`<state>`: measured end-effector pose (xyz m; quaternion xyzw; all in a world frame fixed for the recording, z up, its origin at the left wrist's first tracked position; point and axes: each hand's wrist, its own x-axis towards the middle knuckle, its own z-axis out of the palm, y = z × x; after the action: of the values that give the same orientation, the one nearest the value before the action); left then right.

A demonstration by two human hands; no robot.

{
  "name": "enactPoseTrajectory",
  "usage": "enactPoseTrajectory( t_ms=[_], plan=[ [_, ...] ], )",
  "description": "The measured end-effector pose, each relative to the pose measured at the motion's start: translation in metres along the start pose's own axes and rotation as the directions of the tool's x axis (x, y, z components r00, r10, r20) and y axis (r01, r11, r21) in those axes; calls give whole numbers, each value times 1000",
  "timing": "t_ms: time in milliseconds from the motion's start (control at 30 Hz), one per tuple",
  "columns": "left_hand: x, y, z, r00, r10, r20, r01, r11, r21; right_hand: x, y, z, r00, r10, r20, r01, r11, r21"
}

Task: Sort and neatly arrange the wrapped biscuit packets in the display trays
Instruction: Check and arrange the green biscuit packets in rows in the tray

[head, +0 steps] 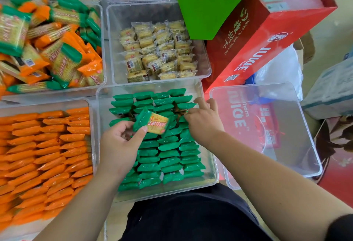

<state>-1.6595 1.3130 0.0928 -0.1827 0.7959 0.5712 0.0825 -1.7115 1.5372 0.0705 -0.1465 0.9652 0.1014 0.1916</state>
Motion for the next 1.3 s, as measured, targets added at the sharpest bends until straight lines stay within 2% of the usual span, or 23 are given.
enactPoseTrajectory(
  t_ms=[133,200,267,300,367,433,467,600,733,867,900,967,1067,1300],
  plan=[
    [-3,7,3,998,-68,-13,67,995,-68,-10,3,-6,998,-32,57,31,999,19],
    [-5,13,5,992,-123,-7,120,981,-150,-21,4,-8,998,-41,-56,48,988,146],
    [-9,22,6,984,-177,34,180,947,-267,-38,2,-14,974,53,-221,48,904,425],
    [-11,26,6,979,-193,61,203,927,-316,-48,1,-19,966,136,-221,24,802,597],
    [-18,34,6,974,-199,113,227,896,-382,-66,0,-31,971,230,-61,-61,491,869],
    [-29,41,7,972,-174,160,225,891,-395,-84,0,-42,969,244,29,-76,187,979],
    [-34,44,7,971,-155,179,214,902,-376,-92,0,-46,963,269,25,-54,101,993],
    [-54,51,6,970,-118,215,190,915,-356,-119,1,-56,946,324,18,8,-77,997],
    [-65,53,0,950,-183,253,294,797,-528,-137,5,-57,946,317,65,19,-256,967],
    [-74,58,-7,916,-176,361,365,741,-563,-146,10,-59,990,103,93,-7,-633,774],
    [-77,61,-8,909,-153,388,366,741,-564,-148,11,-59,993,64,96,-25,-698,716],
    [-82,67,-11,901,-114,419,354,752,-556,-150,13,-57,994,26,104,-49,-752,657],
    [-87,75,-14,896,-110,431,350,773,-530,-151,11,-53,993,9,116,-66,-772,632],
    [-91,82,-13,907,-192,375,362,811,-460,-152,12,-44,986,52,155,-59,-771,634]
  ],
)
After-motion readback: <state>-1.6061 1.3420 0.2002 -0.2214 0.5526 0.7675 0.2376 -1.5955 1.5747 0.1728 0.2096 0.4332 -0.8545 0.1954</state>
